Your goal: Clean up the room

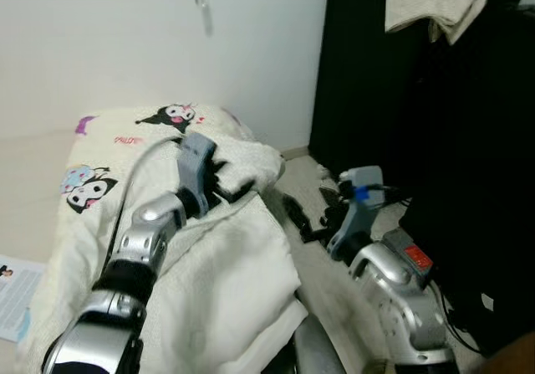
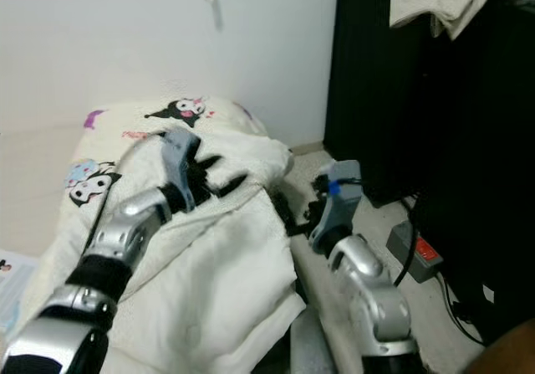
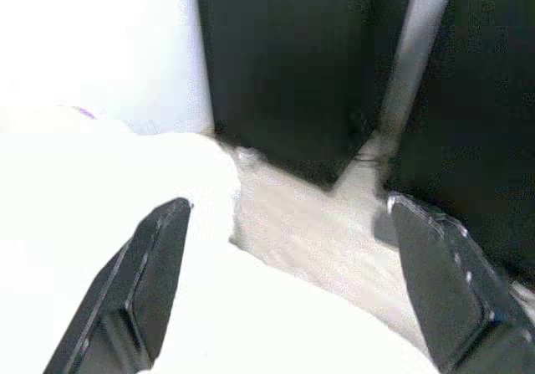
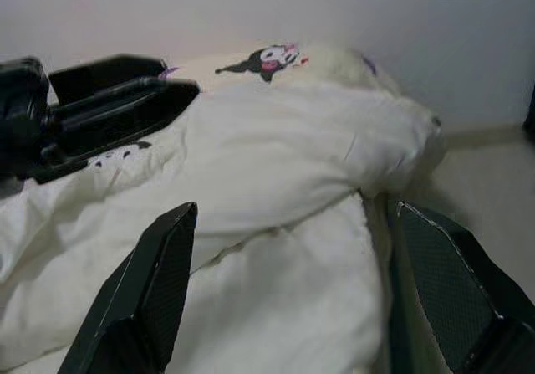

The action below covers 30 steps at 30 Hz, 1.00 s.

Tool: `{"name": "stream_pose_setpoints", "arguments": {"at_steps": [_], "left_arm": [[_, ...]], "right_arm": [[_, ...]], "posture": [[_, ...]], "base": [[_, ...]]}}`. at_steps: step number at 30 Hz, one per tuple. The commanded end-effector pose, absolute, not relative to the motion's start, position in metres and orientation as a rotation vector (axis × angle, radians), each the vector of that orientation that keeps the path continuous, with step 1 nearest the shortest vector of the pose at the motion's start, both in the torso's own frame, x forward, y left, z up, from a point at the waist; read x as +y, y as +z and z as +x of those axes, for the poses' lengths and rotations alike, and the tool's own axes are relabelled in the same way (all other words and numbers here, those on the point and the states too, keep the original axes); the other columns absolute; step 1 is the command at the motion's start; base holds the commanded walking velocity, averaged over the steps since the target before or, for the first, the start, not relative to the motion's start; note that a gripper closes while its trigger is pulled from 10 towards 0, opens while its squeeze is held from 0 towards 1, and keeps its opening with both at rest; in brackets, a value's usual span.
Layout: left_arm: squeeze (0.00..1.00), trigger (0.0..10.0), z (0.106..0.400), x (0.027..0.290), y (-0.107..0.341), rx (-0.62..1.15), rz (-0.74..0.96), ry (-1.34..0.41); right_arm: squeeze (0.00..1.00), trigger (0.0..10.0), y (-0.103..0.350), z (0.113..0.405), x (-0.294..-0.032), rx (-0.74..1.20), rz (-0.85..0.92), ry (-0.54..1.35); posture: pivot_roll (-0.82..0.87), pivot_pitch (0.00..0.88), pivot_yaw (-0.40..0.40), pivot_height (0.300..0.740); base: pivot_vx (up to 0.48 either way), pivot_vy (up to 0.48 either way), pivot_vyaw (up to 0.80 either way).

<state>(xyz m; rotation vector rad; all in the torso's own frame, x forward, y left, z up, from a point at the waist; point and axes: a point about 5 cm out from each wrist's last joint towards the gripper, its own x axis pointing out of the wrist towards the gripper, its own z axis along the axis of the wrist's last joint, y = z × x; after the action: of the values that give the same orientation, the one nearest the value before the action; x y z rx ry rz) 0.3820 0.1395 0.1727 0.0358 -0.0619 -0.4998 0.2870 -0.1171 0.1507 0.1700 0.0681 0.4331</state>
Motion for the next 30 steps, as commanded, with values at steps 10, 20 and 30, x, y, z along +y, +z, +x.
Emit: {"name": "stream_pose_setpoints", "arguments": {"at_steps": [10, 20, 30], "left_arm": [[0.0, 10.0, 0.407, 0.188, 0.204, -0.054, 0.185, -0.081], [0.0, 10.0, 0.389, 0.285, 0.208, 0.029, 0.403, 0.298], [0.0, 10.0, 0.364, 0.327, 0.184, 0.141, 0.532, 0.381]], "right_arm": [[0.0, 10.0, 0.143, 0.266, -0.113, 0.104, 0.2, 0.404], [0.0, 10.0, 0.144, 0.238, -0.101, 0.1, 0.271, 0.502], [0.0, 10.0, 0.144, 0.229, -0.095, 0.143, 0.256, 0.522]], "posture": [[-0.29, 0.205, 0.088, 0.55], [-0.27, 0.309, 0.051, 0.55], [-0.28, 0.344, 0.026, 0.55]], "base": [[0.0, 0.0, 0.0], [0.0, 0.0, 0.16], [0.0, 0.0, 0.56]]}}
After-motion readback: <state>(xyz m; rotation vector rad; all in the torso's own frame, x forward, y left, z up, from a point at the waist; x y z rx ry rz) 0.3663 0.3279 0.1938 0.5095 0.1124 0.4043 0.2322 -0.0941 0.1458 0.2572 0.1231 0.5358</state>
